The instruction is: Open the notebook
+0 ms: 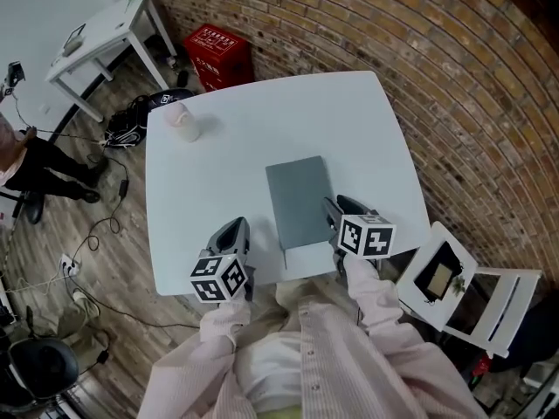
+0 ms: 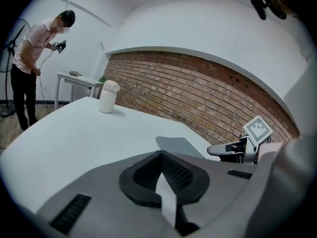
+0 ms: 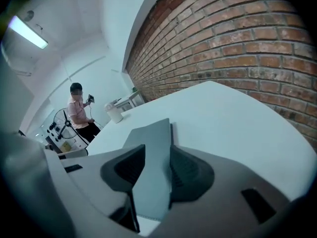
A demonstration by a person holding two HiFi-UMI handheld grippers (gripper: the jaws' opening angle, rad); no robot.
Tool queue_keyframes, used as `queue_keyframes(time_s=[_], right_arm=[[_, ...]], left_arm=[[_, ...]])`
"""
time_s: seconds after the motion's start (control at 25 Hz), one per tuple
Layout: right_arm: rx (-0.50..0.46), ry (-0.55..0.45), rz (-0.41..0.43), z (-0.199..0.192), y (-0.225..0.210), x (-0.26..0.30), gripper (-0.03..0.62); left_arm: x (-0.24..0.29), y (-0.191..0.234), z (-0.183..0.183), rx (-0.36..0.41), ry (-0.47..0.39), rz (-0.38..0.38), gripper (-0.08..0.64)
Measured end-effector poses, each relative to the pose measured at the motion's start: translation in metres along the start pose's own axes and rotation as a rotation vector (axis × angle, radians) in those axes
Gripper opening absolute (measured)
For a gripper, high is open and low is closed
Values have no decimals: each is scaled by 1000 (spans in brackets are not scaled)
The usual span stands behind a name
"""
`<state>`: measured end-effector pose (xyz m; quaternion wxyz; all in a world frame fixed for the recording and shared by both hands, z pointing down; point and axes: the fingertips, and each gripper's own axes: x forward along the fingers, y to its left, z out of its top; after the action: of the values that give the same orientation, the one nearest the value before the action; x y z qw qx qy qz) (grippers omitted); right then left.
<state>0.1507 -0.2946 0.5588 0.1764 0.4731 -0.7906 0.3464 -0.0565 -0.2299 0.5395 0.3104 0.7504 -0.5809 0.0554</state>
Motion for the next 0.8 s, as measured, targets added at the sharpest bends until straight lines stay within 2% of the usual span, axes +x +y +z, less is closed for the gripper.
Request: queue_keyframes(time_s=[0.48,0.8], right_arm=[[33,124,32,-9,-8,33,160],[45,204,86,-14,-8,40,152]], left_arm=[[25,6,-10,-41,73,-6,-8],[30,7,-9,-29,98,-7,-8]])
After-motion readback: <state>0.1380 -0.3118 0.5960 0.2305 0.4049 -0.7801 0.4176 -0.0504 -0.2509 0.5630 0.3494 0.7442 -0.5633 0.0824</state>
